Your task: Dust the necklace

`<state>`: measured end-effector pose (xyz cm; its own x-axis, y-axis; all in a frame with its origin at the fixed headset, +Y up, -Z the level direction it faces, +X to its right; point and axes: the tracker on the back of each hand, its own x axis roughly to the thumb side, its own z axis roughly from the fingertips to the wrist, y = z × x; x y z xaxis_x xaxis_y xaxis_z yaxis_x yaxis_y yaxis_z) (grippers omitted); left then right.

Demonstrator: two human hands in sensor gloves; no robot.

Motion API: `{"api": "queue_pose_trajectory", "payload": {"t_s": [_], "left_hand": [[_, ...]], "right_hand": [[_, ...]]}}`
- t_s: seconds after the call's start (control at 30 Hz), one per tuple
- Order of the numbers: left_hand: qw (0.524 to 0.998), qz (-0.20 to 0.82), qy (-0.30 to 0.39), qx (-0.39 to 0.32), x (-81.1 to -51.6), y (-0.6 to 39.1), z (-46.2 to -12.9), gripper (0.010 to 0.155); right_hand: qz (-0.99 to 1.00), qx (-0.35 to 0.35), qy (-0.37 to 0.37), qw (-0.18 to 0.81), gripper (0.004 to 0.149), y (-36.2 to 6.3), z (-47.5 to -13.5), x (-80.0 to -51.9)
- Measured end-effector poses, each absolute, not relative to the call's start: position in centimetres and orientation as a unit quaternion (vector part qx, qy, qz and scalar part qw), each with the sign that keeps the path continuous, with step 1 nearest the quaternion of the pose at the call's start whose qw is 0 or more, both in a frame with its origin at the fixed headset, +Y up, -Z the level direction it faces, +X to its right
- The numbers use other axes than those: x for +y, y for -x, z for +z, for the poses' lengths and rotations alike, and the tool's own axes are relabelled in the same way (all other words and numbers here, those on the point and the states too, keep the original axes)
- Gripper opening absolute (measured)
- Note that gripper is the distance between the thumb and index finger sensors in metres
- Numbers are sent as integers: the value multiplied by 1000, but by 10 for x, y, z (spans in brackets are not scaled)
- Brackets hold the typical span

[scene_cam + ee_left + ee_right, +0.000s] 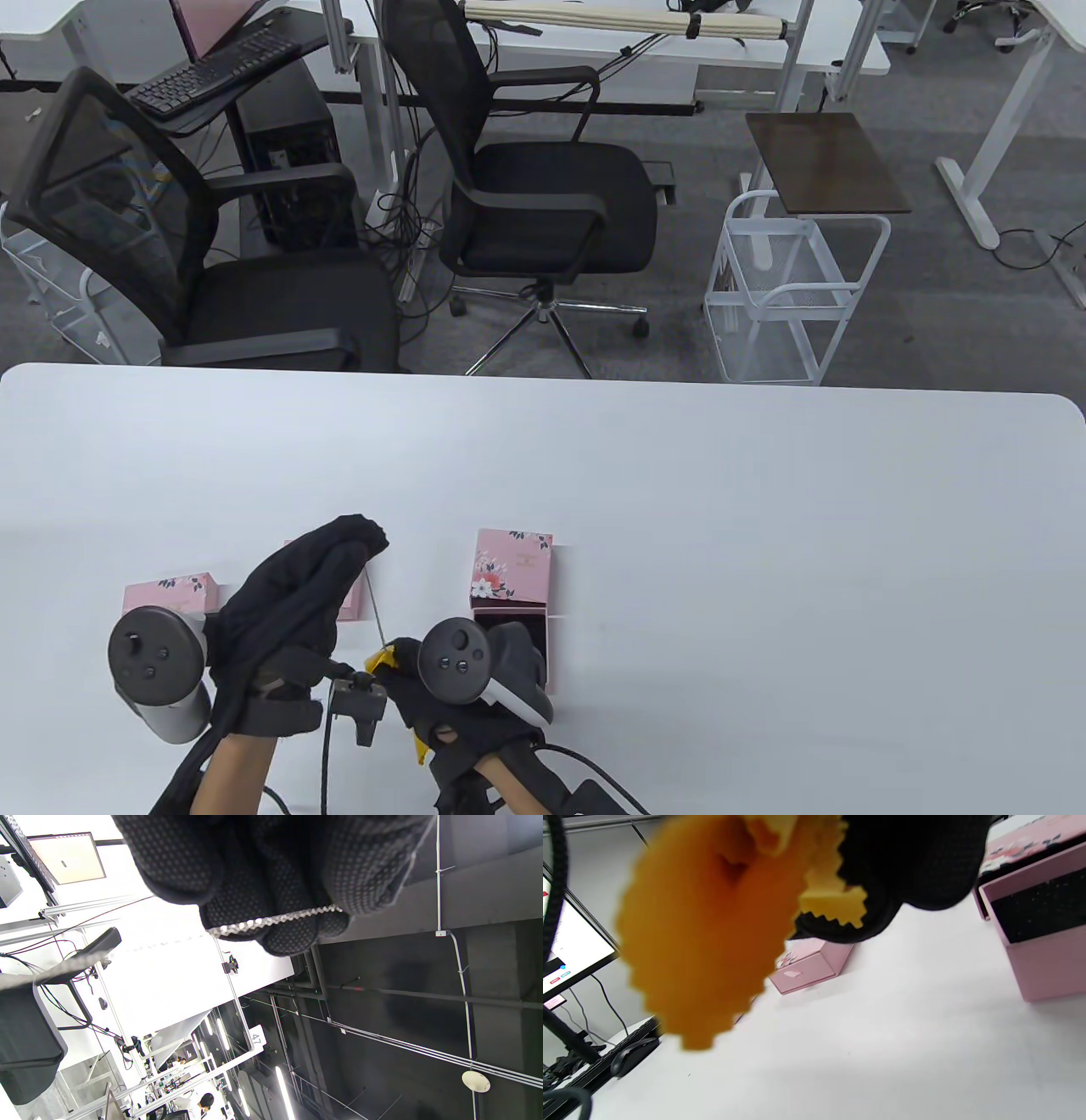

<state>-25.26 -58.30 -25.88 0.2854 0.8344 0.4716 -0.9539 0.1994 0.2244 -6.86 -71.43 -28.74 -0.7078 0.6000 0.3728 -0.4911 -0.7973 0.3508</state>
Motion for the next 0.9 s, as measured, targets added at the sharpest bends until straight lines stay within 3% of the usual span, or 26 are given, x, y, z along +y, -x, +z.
{"api": "queue_pose_trajectory", "payload": {"t_s": [0.57,0.9], "left_hand": [[756,599,-243,-108,-583,263,-261,37],[739,618,-252,-96,-580,277,-259,37]], "right_hand": [[922,150,-255,251,40,80,-280,-724],[934,178,-257,172,43,83,-280,-731]]}}
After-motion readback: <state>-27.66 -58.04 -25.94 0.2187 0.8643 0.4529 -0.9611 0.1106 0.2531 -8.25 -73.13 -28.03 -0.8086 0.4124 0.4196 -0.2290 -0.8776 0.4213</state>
